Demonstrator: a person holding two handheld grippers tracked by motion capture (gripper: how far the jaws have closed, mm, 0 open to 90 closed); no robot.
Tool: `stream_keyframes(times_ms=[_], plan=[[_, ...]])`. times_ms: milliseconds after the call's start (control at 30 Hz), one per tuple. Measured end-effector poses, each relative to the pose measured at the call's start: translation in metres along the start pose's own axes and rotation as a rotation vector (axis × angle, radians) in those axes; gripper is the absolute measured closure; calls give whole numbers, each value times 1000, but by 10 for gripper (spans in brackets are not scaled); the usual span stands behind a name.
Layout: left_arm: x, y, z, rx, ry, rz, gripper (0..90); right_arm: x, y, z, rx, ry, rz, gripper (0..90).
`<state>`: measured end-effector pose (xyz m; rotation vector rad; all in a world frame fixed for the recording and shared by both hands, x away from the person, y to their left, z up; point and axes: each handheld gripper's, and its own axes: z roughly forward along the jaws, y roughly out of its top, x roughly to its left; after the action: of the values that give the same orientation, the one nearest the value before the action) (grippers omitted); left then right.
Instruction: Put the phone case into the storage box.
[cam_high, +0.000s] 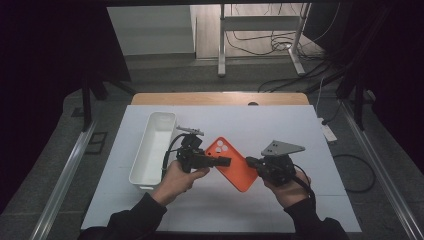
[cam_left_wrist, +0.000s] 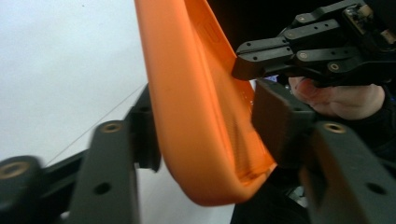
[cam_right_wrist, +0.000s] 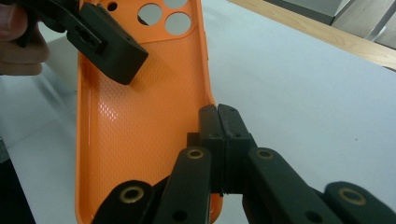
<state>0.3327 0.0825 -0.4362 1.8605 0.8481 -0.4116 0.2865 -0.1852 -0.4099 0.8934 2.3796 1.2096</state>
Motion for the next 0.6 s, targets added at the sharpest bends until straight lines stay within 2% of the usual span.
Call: stream_keyframes(times_ms=[167,267,600], plan=[[1,-1,1,11,-34,-13,671,1,0,0,-5,-1,-5,894],[3,-1,1,14,-58,-34,739,1,0,0,-5,-4,-6,894],[8,-3,0,14,-88,-65,839,3,-2,3,0,4,-14,866]])
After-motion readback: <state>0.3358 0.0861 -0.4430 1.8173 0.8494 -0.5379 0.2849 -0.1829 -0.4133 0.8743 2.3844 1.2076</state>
